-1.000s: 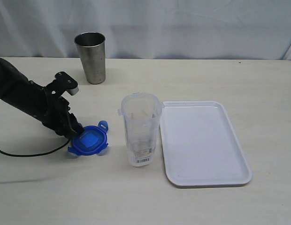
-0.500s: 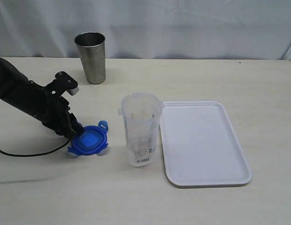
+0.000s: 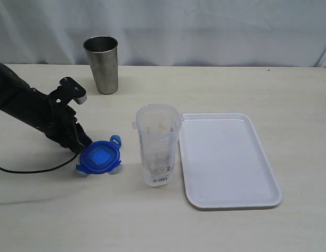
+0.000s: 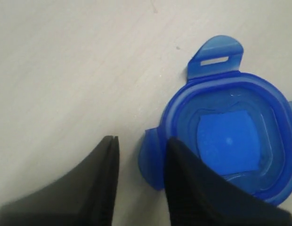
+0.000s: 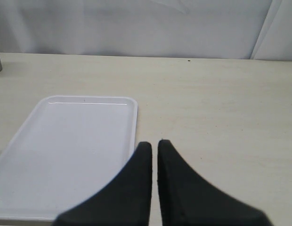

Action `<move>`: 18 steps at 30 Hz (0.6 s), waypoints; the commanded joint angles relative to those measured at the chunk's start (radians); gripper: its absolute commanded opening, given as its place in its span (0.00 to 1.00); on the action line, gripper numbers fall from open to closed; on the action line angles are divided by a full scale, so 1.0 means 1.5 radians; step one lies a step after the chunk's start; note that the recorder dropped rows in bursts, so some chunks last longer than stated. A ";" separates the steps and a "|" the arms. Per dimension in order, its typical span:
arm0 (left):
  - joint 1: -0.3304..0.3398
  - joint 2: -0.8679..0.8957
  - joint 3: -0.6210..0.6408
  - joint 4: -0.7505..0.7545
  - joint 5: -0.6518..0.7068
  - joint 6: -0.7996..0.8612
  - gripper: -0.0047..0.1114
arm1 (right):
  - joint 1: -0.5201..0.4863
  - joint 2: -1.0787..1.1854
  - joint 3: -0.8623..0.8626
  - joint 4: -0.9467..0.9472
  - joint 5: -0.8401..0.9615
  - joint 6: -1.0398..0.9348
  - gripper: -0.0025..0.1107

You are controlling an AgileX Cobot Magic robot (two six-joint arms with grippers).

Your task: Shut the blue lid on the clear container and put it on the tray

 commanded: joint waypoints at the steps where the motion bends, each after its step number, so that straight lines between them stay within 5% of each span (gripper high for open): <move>1: 0.001 -0.007 -0.003 0.001 0.000 -0.003 0.17 | -0.001 -0.003 0.002 -0.005 0.000 -0.001 0.06; 13: 0.001 0.001 -0.003 0.002 0.029 -0.001 0.14 | -0.001 -0.003 0.002 -0.005 0.000 -0.001 0.06; 18: 0.001 -0.009 -0.003 0.030 0.030 -0.008 0.04 | -0.001 -0.003 0.002 -0.005 0.000 -0.001 0.06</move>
